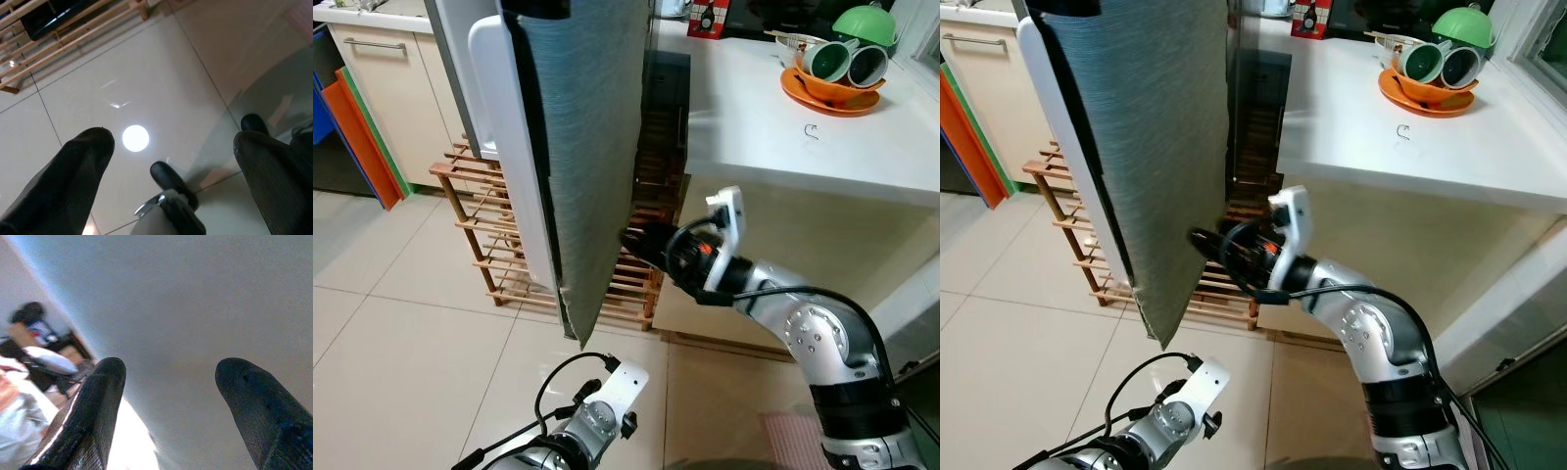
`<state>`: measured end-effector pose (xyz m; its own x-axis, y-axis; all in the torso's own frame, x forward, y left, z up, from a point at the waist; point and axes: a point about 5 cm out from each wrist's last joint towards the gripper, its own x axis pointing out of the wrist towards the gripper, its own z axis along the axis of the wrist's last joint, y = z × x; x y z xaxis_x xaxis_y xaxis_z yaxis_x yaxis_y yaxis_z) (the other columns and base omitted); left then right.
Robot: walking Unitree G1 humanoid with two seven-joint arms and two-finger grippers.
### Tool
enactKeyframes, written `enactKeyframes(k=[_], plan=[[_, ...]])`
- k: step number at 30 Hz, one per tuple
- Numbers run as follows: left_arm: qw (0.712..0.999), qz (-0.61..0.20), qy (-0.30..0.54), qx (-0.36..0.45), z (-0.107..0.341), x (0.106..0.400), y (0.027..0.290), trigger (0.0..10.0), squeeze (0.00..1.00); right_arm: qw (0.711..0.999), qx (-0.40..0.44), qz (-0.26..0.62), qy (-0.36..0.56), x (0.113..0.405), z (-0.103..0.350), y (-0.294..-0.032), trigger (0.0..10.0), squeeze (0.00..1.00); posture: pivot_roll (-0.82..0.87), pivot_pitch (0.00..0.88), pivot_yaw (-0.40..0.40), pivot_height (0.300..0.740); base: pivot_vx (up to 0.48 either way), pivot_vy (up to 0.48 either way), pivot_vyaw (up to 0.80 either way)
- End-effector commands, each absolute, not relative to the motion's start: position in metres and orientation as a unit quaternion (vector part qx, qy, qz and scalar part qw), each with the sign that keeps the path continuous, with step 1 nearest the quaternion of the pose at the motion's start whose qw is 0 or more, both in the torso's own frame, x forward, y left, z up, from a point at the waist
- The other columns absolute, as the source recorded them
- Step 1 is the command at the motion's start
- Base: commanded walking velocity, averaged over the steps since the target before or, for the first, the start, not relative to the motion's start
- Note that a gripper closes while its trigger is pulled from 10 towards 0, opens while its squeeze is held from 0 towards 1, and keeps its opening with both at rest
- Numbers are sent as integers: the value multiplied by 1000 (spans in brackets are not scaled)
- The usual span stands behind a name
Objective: Restocking fridge
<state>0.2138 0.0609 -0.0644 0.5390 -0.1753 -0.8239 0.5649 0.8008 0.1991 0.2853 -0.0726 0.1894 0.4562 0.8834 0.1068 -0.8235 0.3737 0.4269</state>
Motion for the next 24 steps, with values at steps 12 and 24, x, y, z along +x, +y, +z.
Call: enactKeyframes(k=[12, 24], plan=[[867, -237, 369, 236, -57, 219, 49, 10000, 0, 807, 230, 543, 35, 285, 217, -30, 10000, 0, 12, 0, -51, 740, 0, 0, 0], [895, -236, 321, 199, -50, 223, 41, 10000, 0, 850, 223, 475, 43, 302, 205, -56, 10000, 0, 16, 0, -62, 740, 0, 0, 0]])
